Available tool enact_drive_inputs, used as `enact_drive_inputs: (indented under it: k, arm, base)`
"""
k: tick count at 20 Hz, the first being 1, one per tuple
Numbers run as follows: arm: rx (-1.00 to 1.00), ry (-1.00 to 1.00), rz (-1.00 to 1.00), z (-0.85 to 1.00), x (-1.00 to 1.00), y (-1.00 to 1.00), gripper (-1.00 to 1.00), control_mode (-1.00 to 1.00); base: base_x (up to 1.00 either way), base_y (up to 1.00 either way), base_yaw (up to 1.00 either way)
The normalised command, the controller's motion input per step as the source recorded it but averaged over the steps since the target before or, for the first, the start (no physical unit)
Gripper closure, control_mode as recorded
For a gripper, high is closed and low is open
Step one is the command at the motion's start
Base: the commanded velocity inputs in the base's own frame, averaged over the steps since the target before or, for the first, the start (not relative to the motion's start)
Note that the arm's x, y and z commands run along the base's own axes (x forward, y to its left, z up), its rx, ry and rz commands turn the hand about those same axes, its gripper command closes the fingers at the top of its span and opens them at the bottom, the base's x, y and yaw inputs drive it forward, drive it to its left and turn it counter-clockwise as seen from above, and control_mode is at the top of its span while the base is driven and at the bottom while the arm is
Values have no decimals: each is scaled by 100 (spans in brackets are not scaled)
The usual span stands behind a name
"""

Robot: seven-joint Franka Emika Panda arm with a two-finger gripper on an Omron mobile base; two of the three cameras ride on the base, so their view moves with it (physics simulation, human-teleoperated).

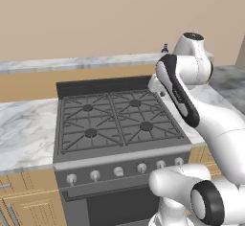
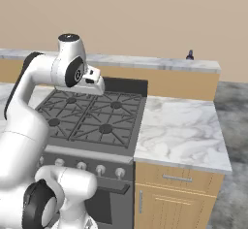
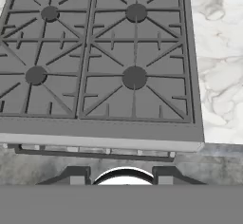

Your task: Open the drawer on the right and place the cutting tools on the cutting board.

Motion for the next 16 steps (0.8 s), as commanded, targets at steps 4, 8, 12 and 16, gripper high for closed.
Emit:
enact_drive_inputs:
  k: [4,8,12,16]
  arm:
    - [4,0,-5,-17,-44,-41,-100,-100]
    - [14,1,-28,-48,-91,-98,-100,-100]
    - [16,0,-36,-51,-97,-100,-100,-100]
    - [16,4,-38,-50,-82,-100,-100,-100]
  base:
    - [0,0,0]
    - [0,0,0]
    - [0,0,0]
    - [0,0,0]
